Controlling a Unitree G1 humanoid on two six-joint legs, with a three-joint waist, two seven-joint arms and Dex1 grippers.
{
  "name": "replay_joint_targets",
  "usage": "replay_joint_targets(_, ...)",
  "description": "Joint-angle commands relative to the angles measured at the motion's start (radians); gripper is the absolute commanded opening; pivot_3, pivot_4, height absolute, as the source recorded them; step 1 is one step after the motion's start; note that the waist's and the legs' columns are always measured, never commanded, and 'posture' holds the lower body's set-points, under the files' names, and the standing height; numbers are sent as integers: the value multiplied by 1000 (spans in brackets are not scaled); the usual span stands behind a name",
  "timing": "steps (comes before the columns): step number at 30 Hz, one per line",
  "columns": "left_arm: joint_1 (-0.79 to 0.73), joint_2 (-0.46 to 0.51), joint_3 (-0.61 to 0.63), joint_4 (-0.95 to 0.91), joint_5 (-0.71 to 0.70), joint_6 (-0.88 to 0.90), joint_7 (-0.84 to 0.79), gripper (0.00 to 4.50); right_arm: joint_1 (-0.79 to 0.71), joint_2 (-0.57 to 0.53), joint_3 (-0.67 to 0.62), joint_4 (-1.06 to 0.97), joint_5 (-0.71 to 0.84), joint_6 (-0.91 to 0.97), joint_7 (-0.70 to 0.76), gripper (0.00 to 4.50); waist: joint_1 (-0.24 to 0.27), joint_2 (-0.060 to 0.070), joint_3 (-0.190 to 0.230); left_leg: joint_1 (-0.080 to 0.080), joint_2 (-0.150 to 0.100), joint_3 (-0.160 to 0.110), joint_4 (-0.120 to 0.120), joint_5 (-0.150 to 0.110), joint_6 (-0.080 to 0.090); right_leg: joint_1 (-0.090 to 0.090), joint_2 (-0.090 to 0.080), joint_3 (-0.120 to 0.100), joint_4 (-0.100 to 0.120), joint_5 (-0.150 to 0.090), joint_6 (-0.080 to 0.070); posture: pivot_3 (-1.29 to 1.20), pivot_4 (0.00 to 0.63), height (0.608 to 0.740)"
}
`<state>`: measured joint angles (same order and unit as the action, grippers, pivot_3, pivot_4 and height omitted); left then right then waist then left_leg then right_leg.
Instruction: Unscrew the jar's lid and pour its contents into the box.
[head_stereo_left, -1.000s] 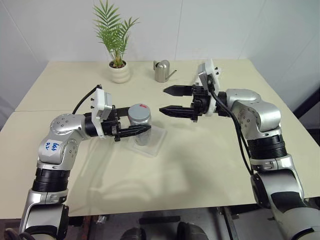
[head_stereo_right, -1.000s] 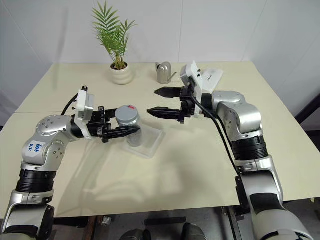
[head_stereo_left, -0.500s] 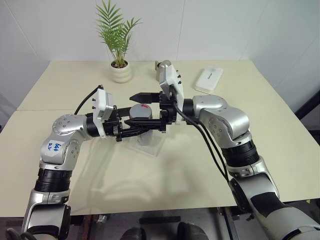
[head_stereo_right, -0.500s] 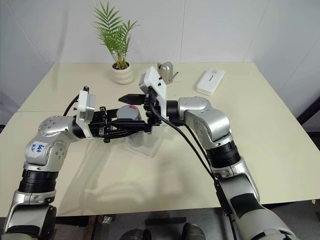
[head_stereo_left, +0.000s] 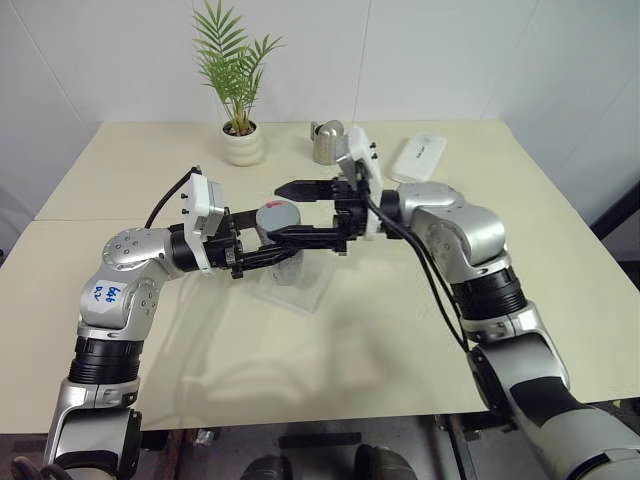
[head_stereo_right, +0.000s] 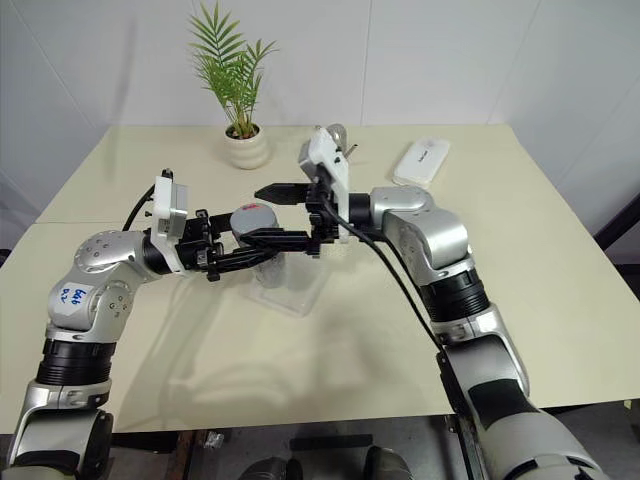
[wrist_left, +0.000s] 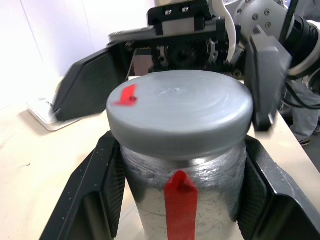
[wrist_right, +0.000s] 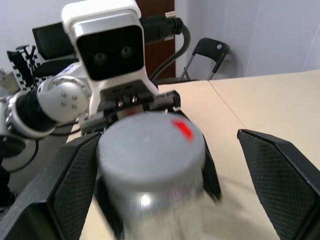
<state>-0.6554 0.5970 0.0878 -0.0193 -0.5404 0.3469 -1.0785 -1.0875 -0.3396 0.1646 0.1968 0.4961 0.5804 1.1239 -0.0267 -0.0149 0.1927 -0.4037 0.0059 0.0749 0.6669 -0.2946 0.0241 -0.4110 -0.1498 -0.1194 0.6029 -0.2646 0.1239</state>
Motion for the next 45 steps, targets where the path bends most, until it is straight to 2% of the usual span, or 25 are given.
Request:
replay_joint_targets(1, 2, 12, 9, -25, -10, -18, -24, 2421, -1, -58, -67, 13, -2, -32, 22, 4486, 0, 0, 0, 0, 0, 0, 0, 0, 0, 0, 0, 0, 0, 0, 0, 0, 150, 740)
replay_joint_targets(14, 6, 21, 15, -23, -4, -20, -34, 2421, 34, -116, -88, -18, 33, -15, 124, 4486, 0, 0, 0, 0, 0, 2, 0, 0, 0, 0, 0, 0, 0, 0, 0, 0, 150, 740)
replay_joint_targets(20, 8, 23, 15, -27, -3, -18, -31, 2421, -26, -57, -103, 9, 49, -11, 80, 4486, -2, 0, 0, 0, 0, 1, 0, 0, 0, 0, 0, 0, 0, 0, 0, 0, 150, 740)
replay_joint_targets(25, 14, 20, 13, -34, -5, -14, -26, 2421, -33, 11, -43, -55, 32, 27, 47, 4486, -1, 0, 0, 0, 1, 1, 0, 0, 0, -1, 0, 1, 1, 0, 0, 0, 150, 740)
replay_joint_targets(38, 16, 15, 7, -41, -10, -4, -24, 2421, -23, 48, 16, -78, -4, 45, 11, 4486, 0, 0, 0, 0, 0, 1, 0, 0, 0, -1, 0, 1, 1, 0, 0, 0, 150, 740)
replay_joint_targets(41, 15, 13, 7, -43, -11, -3, -23, 2421, -16, 48, 16, -80, -6, 42, 11, 3894, 0, 0, 0, 0, 0, 1, 0, 0, 0, -1, 0, 1, 1, 0, 0, 0, 150, 740)
replay_joint_targets(45, 12, 14, 7, -44, -12, -1, -22, 2421, -10, 58, -16, -104, 37, 59, 11, 2604, 0, 0, 0, 0, 0, 1, 0, 0, 0, -1, 0, 1, 1, 0, 0, 0, 150, 740)
